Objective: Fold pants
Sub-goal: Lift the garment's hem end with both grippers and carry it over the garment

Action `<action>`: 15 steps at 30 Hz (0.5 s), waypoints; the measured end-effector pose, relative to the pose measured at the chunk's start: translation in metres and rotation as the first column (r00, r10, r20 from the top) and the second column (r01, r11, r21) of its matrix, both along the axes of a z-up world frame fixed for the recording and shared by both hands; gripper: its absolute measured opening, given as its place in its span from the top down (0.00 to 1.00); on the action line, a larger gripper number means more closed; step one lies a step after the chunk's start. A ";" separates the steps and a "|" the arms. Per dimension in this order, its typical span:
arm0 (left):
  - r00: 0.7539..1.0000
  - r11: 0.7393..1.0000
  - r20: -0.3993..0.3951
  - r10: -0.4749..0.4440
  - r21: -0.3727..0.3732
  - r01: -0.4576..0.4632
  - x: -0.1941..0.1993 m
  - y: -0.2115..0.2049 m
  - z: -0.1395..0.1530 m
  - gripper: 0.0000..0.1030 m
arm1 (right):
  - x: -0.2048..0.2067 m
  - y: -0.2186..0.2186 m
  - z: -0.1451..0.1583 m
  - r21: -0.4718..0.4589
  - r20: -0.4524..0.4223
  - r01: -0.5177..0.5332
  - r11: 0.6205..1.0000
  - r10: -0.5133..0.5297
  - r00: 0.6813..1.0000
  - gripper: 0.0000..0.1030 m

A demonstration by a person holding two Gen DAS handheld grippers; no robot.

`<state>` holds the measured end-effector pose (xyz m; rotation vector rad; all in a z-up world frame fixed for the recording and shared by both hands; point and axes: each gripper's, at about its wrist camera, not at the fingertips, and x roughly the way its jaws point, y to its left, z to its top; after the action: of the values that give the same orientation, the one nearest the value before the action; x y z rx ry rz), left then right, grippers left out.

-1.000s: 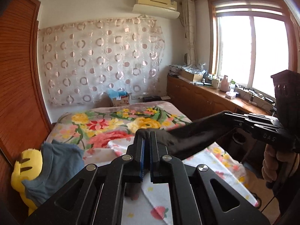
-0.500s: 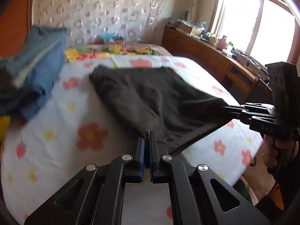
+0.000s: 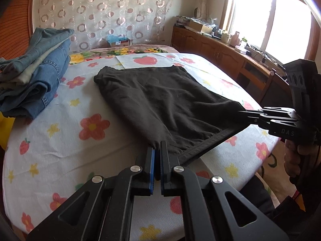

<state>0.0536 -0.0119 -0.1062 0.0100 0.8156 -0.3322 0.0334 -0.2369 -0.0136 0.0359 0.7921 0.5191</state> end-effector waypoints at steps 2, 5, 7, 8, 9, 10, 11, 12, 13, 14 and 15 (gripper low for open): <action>1.000 1.000 0.002 -0.004 0.005 0.004 -0.002 -0.001 0.001 0.95 | -0.004 -0.001 0.002 -0.002 0.005 0.000 1.000 0.000 1.000 0.92; 1.000 1.000 0.010 -0.011 0.008 0.011 -0.005 -0.001 0.006 0.95 | -0.008 -0.002 0.005 -0.005 0.013 -0.002 1.000 0.002 1.000 0.92; 1.000 1.000 0.017 -0.012 0.011 0.012 -0.008 0.000 0.008 0.95 | -0.009 -0.001 0.007 -0.008 0.018 -0.006 1.000 0.006 1.000 0.92; 1.000 1.000 0.021 -0.013 0.013 0.013 -0.009 0.000 0.010 0.95 | -0.009 -0.001 0.006 -0.009 0.021 -0.008 1.000 0.008 1.000 0.92; 1.000 1.000 0.023 -0.014 0.016 0.013 -0.010 0.000 0.011 0.95 | -0.009 -0.001 0.006 -0.011 0.025 -0.008 1.000 0.008 1.000 0.92; 1.000 1.000 0.027 -0.014 0.017 0.014 -0.012 0.000 0.012 0.95 | -0.009 -0.001 0.007 -0.012 0.028 -0.007 1.000 0.007 1.000 0.92; 0.999 1.000 0.030 -0.015 0.017 0.014 -0.014 0.000 0.013 0.95 | -0.009 -0.002 0.007 -0.009 0.030 -0.006 1.000 0.006 1.000 0.92; 0.999 1.000 0.032 -0.015 0.018 0.015 -0.015 0.000 0.014 0.95 | -0.009 -0.002 0.007 -0.006 0.033 -0.005 1.000 0.005 0.999 0.92; 0.999 1.000 0.035 -0.017 0.019 0.016 -0.016 0.000 0.016 0.95 | -0.008 -0.003 0.008 -0.004 0.035 -0.005 1.000 0.005 0.999 0.92; 0.999 1.000 0.038 -0.018 0.021 0.017 -0.018 -0.001 0.017 0.95 | -0.008 -0.003 0.008 -0.004 0.038 -0.005 1.000 0.005 0.999 0.92; 0.999 1.000 0.042 -0.020 0.024 0.019 -0.019 -0.001 0.018 0.95 | -0.008 -0.003 0.008 -0.007 0.043 -0.005 1.000 0.005 0.999 0.92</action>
<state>0.0342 -0.0133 -0.0880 0.0468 0.7781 -0.3395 0.0259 -0.2398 -0.0053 0.0166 0.7524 0.5205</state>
